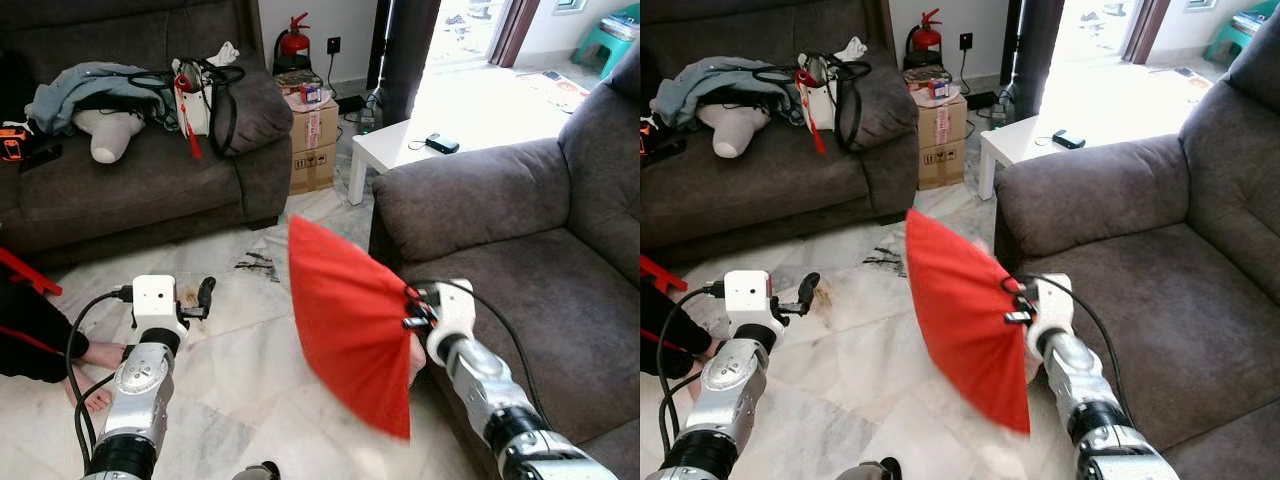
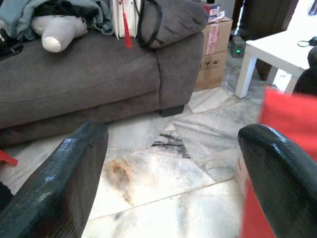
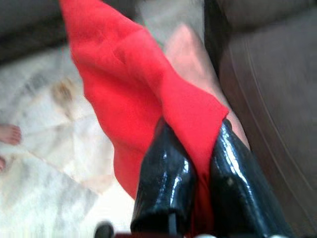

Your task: Move the pillow to the sofa from floor

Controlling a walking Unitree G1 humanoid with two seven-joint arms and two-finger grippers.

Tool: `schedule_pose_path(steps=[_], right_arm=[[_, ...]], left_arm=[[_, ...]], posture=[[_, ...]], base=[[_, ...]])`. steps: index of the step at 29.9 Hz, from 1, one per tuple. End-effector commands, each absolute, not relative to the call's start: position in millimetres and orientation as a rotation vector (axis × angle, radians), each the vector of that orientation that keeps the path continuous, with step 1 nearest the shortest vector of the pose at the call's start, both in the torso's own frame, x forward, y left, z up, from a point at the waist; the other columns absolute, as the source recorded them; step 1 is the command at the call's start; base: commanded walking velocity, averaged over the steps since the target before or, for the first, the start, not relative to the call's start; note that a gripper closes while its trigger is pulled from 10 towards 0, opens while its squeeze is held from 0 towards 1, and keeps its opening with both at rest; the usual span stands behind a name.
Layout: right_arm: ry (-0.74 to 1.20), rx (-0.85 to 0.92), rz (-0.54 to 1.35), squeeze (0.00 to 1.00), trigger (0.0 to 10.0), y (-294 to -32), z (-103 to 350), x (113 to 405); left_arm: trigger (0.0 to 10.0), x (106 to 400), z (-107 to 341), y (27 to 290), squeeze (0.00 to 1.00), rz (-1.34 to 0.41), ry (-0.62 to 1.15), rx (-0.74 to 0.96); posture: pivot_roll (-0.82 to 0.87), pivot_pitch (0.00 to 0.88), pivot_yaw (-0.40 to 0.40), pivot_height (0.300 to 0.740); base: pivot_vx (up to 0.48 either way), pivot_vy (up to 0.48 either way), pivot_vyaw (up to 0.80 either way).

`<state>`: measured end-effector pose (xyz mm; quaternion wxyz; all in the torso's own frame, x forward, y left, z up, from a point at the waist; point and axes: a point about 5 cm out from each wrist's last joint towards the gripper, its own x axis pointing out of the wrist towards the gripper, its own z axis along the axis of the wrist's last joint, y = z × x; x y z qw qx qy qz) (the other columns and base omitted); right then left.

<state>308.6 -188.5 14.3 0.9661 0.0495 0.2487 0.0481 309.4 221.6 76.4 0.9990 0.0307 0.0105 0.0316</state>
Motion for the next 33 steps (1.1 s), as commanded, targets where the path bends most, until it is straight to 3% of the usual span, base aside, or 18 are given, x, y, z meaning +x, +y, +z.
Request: schedule_pose_path(steps=[1,17,27,33], right_arm=[[0.398,0.09,0.054,0.0,10.0,-199,31,319],[0.503,-0.04,-0.024,0.0,10.0,-217,3,291],[0.542,-0.08,0.253,0.0,10.0,-213,-3,279],[0.589,-0.123,0.585,0.0,10.0,-204,-7,264]], left_arm=[[10.0,309,74,221,0.0,0.05,0.033,0.084],[10.0,310,74,220,0.0,0.033,0.043,0.079],[10.0,311,74,220,0.0,0.022,0.047,0.073],[10.0,310,73,220,0.0,0.009,0.053,0.069]], posture=[[0.09,0.1,0.006,0.74],[0.09,0.104,0.008,0.74],[0.09,0.103,0.008,0.74],[0.09,0.102,0.011,0.74]], base=[[0.0,0.0,0.0],[0.0,0.0,0.0],[0.0,0.0,0.0],[0.0,0.0,0.0]])
